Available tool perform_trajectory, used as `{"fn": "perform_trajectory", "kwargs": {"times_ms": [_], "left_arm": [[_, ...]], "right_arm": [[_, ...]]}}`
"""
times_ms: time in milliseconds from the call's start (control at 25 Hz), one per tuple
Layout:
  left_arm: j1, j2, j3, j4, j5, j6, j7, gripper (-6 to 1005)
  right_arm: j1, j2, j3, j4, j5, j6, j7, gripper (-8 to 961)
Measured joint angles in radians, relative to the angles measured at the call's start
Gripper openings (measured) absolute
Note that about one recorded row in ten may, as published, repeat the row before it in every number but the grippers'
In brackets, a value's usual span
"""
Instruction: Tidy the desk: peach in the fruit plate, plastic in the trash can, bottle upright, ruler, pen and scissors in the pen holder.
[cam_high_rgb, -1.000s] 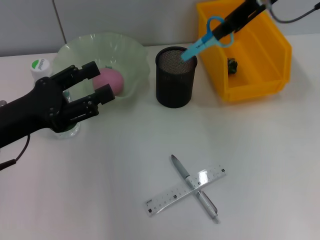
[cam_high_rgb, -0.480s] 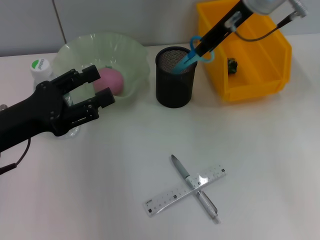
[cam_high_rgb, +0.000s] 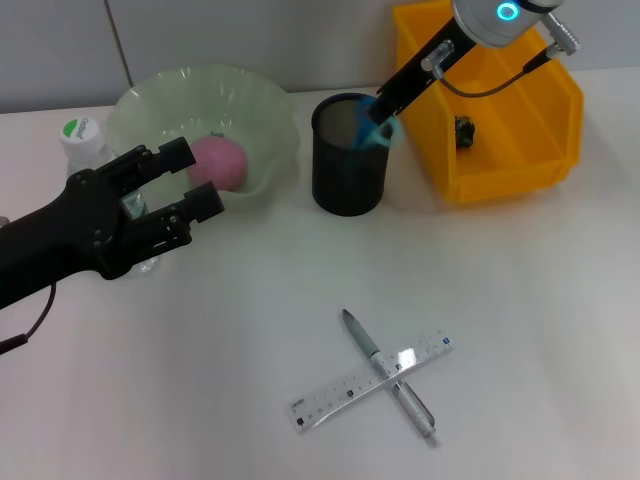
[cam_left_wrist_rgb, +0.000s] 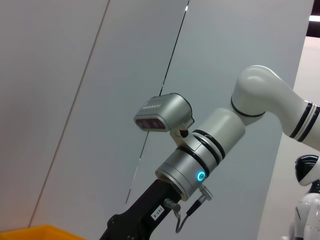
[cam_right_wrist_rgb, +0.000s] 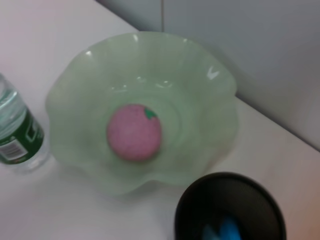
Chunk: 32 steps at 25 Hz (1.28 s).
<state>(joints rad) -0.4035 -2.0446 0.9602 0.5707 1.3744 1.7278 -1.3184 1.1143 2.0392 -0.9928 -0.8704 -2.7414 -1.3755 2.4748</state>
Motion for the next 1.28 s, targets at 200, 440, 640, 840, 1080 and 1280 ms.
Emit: {"fn": "perform_trajectory", "kwargs": {"times_ms": [200, 440, 640, 840, 1080, 1280], "left_arm": [[0.005, 0.002, 0.0, 0.0, 0.0, 0.009, -0.002, 805], [0.006, 0.003, 0.0, 0.0, 0.0, 0.014, -0.002, 806], [0.006, 0.005, 0.002, 0.0, 0.0, 0.019, -0.002, 806], [0.006, 0.008, 0.002, 0.001, 0.0, 0.021, -0.002, 806], [0.003, 0.009, 0.003, 0.009, 0.017, 0.023, -0.004, 805], [-0.005, 0.009, 0.001, 0.014, 0.043, 0.025, -0.005, 805]], "right_arm": [[-0.011, 0.001, -0.001, -0.011, -0.001, 0.014, 0.008, 179], [-0.048, 0.026, -0.003, -0.101, -0.001, 0.022, 0.008, 386], [-0.08, 0.038, -0.006, -0.162, 0.02, 0.022, 0.004, 610], [-0.13, 0.038, -0.006, -0.225, 0.097, 0.016, -0.005, 659], [-0.216, 0.038, -0.021, -0.333, 0.22, -0.028, -0.038, 678], [-0.302, 0.035, -0.023, -0.411, 0.352, -0.088, -0.093, 677]]}}
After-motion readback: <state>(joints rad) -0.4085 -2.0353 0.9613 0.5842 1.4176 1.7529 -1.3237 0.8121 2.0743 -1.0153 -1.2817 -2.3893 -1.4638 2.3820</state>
